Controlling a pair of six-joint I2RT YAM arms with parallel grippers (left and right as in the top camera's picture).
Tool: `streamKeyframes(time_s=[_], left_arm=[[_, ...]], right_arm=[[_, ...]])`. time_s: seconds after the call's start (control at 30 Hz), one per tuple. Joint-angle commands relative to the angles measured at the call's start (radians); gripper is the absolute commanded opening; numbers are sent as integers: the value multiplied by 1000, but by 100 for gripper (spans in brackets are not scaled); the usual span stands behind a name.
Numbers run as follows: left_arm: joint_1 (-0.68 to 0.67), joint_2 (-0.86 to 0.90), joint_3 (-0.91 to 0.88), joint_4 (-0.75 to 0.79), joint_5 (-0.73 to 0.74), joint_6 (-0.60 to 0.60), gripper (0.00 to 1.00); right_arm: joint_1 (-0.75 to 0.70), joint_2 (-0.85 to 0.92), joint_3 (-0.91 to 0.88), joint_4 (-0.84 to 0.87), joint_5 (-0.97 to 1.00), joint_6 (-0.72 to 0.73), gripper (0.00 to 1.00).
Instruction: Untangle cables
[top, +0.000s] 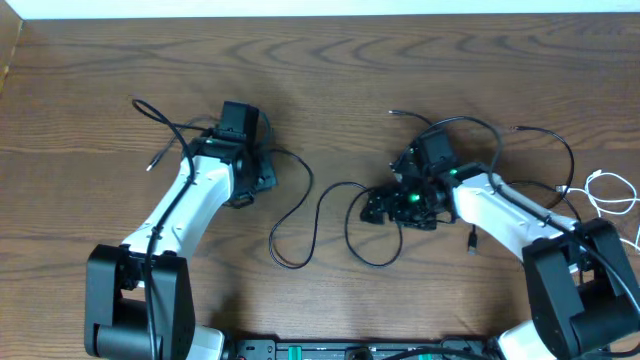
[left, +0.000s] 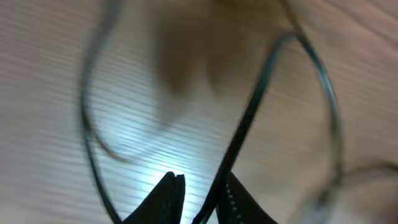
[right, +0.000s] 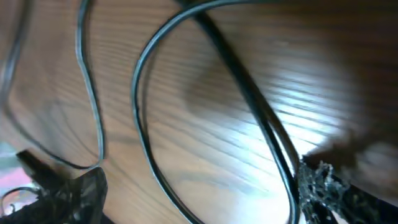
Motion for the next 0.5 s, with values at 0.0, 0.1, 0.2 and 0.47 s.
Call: streamKeyframes(time_s=[0.0, 0.1, 0.2, 0.47], left_arm=[[-8, 11, 0, 5, 348, 2, 21], [-31, 11, 0, 5, 387, -21, 21], [-59, 11, 0, 5, 387, -32, 21], [-139, 11, 0, 17, 452, -65, 21]], right_arm=[[49, 25, -36, 71, -55, 87, 95], [66, 31, -36, 137, -72, 143, 96], [76, 40, -36, 195, -86, 164, 96], [86, 41, -36, 274, -90, 165, 97]])
